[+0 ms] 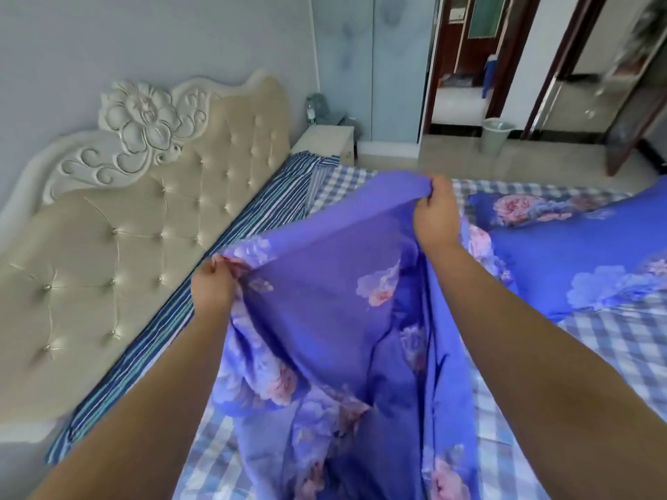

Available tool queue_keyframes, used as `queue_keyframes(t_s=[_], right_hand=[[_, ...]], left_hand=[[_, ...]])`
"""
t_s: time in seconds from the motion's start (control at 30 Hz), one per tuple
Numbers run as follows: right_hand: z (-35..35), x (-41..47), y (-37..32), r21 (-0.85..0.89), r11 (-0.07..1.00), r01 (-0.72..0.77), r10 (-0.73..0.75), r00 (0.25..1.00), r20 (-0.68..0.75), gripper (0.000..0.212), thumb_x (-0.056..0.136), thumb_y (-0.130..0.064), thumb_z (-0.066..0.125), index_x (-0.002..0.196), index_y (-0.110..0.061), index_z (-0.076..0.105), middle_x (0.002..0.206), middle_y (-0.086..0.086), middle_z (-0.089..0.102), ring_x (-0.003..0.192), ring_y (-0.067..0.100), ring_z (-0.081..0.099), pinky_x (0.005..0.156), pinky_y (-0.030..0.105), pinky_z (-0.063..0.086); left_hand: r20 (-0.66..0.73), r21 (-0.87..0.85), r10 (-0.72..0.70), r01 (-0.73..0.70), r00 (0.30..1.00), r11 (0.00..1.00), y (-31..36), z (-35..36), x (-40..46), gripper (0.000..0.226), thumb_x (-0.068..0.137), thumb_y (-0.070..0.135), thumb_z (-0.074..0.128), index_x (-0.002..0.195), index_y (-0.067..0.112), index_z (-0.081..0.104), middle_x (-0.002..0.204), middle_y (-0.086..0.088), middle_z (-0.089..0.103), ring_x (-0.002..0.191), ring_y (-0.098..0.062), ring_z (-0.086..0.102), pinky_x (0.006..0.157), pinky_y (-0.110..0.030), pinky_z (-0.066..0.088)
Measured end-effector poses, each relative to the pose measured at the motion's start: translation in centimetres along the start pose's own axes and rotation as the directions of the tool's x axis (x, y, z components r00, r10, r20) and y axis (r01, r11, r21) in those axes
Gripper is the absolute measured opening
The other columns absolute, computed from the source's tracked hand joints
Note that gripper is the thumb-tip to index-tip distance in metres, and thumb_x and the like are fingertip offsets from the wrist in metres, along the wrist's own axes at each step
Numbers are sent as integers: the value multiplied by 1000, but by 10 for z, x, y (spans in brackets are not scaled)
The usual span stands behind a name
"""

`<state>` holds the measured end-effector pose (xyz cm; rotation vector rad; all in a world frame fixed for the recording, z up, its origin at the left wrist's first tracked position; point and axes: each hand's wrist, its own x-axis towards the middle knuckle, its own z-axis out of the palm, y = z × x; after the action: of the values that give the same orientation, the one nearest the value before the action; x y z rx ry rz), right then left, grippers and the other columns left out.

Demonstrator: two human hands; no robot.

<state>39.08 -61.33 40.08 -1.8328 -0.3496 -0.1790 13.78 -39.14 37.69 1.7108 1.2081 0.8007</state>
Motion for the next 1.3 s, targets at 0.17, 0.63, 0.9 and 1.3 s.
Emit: queue_keyframes(t_s=[0.17,0.63,0.9,1.3], right_hand=[[-9,6,8,-564,811,-156,473,741,476,30,96,-11,47,85,-23,73,78,-4,73,65,11,68,84,35,55],[42,32,-125,-477,858,193,50,891,451,21,88,5,42,75,-11,44,74,12,59,66,24,63,45,20,52],[149,-5,-153,41,994,101,-108,950,293,33,88,-2,44,119,-8,54,105,5,51,95,14,47,69,4,35],[317,-255,-129,-34,590,807,395,-252,883,62,73,-29,80,126,-17,51,108,0,61,109,19,51,88,17,44]], left_hand=[[-66,2,90,-90,994,996,4,-21,5,35,100,28,34,90,6,60,82,-16,66,77,-31,60,73,-35,43],[161,25,73,-78,984,997,-39,-77,18,43,104,29,28,94,2,59,94,-26,66,92,-39,64,81,-39,50],[49,85,-44,40,998,996,-86,-131,8,40,104,23,30,115,-1,61,104,-19,63,103,-28,59,85,-28,40],[586,-133,58,26,808,991,-128,-195,22,19,97,20,53,80,13,59,74,5,58,71,-5,51,72,-19,43]])
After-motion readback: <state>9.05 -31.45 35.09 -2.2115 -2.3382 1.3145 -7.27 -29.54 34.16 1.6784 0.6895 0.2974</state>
